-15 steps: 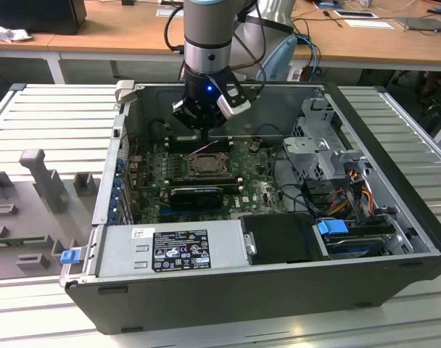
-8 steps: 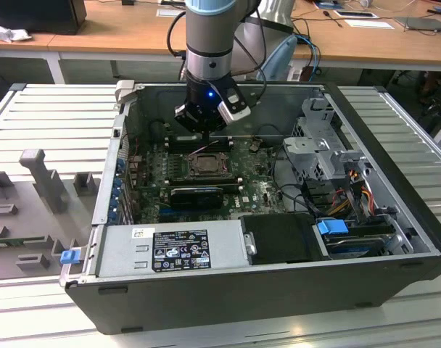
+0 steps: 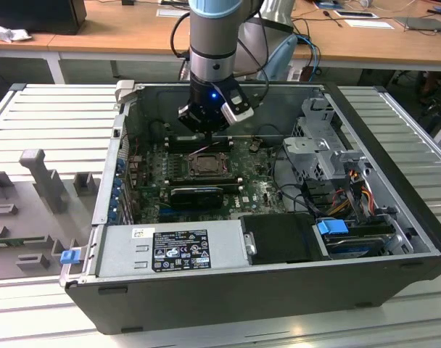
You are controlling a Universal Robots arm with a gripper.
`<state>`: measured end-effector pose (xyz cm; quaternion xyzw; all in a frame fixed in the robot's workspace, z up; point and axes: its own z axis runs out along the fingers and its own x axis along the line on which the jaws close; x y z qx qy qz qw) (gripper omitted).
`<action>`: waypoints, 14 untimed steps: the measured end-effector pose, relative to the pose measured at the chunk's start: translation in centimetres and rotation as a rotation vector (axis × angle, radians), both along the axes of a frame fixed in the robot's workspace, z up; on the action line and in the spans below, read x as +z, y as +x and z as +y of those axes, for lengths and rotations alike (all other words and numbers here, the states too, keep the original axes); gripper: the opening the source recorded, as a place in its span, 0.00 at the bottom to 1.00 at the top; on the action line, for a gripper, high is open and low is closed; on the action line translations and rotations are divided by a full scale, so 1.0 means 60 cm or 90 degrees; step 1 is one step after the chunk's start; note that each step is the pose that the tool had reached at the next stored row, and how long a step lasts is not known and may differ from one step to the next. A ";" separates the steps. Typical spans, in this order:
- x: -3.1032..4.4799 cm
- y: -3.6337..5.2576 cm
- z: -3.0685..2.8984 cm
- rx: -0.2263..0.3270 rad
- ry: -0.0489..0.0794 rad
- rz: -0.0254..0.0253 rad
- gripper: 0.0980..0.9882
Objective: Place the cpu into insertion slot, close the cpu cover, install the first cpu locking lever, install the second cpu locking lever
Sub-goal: 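Install the first cpu locking lever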
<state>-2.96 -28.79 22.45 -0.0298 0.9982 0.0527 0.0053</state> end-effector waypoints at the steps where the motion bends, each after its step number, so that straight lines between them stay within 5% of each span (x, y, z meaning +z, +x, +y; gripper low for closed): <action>1: -0.001 0.002 0.0006 0.000 0.000 0.0001 0.01; 14: -0.021 0.014 0.0024 0.000 0.001 0.0000 0.01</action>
